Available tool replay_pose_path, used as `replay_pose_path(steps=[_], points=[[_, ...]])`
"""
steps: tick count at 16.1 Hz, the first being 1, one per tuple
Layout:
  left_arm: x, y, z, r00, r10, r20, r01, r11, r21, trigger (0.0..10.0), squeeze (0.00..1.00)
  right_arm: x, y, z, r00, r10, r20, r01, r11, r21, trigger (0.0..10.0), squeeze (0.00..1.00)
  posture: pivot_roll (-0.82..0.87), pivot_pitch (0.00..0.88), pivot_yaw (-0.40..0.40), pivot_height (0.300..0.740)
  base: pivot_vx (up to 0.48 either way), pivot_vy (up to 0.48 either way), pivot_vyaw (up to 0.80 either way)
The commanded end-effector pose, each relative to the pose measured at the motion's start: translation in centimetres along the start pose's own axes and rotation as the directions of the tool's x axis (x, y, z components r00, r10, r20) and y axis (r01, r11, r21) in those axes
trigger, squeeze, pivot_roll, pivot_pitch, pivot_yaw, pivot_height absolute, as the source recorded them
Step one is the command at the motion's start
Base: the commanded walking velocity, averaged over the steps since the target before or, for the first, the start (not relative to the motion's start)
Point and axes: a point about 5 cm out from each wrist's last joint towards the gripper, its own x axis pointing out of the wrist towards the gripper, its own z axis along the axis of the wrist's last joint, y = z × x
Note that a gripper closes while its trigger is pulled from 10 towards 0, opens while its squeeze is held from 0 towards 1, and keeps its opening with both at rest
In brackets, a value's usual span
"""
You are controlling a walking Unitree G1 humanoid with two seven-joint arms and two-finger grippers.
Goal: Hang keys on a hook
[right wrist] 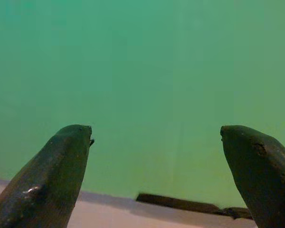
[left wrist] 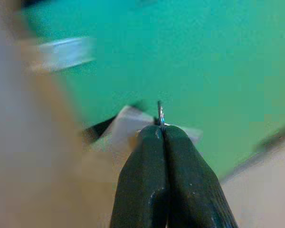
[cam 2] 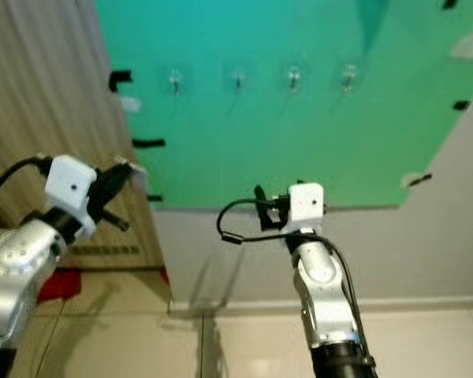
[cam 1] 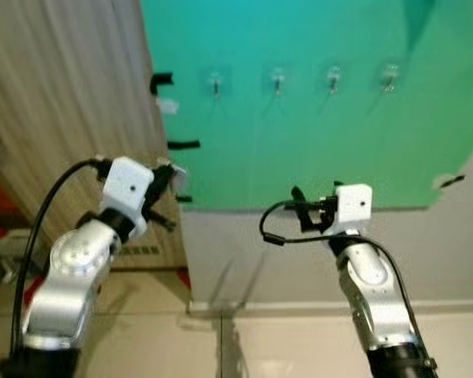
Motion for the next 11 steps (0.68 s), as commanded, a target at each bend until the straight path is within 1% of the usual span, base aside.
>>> replay_pose_path(steps=[1, 3, 4, 5, 6, 7, 8, 9, 10, 11], points=[[0.5, -0.3, 0.8, 0.992, -0.119, 0.034, 0.120, 0.992, -0.029, 10.0, 0.00, -0.2, -1.1, 0.1, 0.999, -0.035, 0.003, 0.035, 0.999, 0.007, 10.0, 0.00, -0.02, 0.000, 0.012, 0.740, 0.000, 0.000, 0.00], [1.2, 0.3, 1.1, 0.958, -0.286, 0.003, 0.286, 0.958, 0.007, 10.0, 0.00, 0.0, -0.8, 0.2, 1.000, -0.027, 0.009, 0.027, 1.000, 0.007, 10.0, 0.00, -0.04, 0.000, 0.032, 0.740, 0.000, 0.000, 0.00], [1.5, 0.4, 1.2, 0.944, -0.329, -0.007, 0.329, 0.944, 0.017, 10.0, 0.00, 0.0, -0.7, 0.3, 1.000, -0.022, 0.012, 0.022, 1.000, 0.006, 10.0, 0.00, -0.04, 0.000, 0.035, 0.740, 0.000, 0.000, 0.00], [1.8, 0.5, 1.4, 0.913, -0.409, -0.015, 0.409, 0.913, 0.007, 10.0, 0.00, 0.1, -0.4, 0.5, 1.000, -0.014, 0.020, 0.014, 1.000, 0.004, 10.0, 0.00, -0.05, 0.000, 0.049, 0.740, 0.000, 0.000, 0.00], [3.0, 1.1, 2.2, 0.869, -0.495, -0.011, 0.495, 0.869, -0.015, 10.0, 0.00, 0.0, -0.5, 0.6, 0.999, -0.024, 0.027, 0.023, 1.000, 0.010, 10.0, 0.00, -0.07, 0.000, 0.066, 0.740, 0.000, 0.000, 0.00], [3.3, 1.4, 2.4, 0.863, -0.504, -0.009, 0.504, 0.863, -0.018, 10.0, 0.00, -0.1, -0.5, 0.6, 0.999, -0.028, 0.028, 0.027, 1.000, 0.012, 10.0, 0.00, -0.07, 0.000, 0.070, 0.740, 0.000, 0.000, 0.00], [4.7, 2.6, 2.9, 0.868, -0.496, 0.008, 0.496, 0.868, -0.030, 10.0, 0.00, -0.2, -0.5, 0.5, 0.999, -0.031, 0.027, 0.031, 0.999, 0.015, 10.0, 0.00, -0.09, 0.000, 0.084, 0.740, 0.000, 0.000, 0.00], [5.7, 3.2, 3.2, 0.881, -0.473, 0.028, 0.473, 0.879, -0.061, 10.0, 0.00, -0.3, -0.5, 0.5, 0.999, -0.033, 0.029, 0.033, 0.999, 0.016, 10.0, 0.00, -0.09, 0.000, 0.088, 0.740, 0.000, 0.000, 0.00], [6.4, 3.7, 3.6, 0.886, -0.460, 0.052, 0.463, 0.882, -0.086, 10.0, 0.00, -0.3, -0.5, 0.5, 0.999, -0.036, 0.032, 0.035, 0.999, 0.016, 10.0, 0.00, -0.11, 0.000, 0.102, 0.740, 0.000, 0.000, 0.00], [7.0, 4.2, 3.9, 0.900, -0.431, 0.069, 0.437, 0.892, -0.113, 10.0, 0.00, -0.3, -0.5, 0.5, 0.999, -0.039, 0.033, 0.038, 0.999, 0.015, 10.0, 0.00, -0.12, 0.000, 0.112, 0.740, 0.000, 0.000, 0.00]])
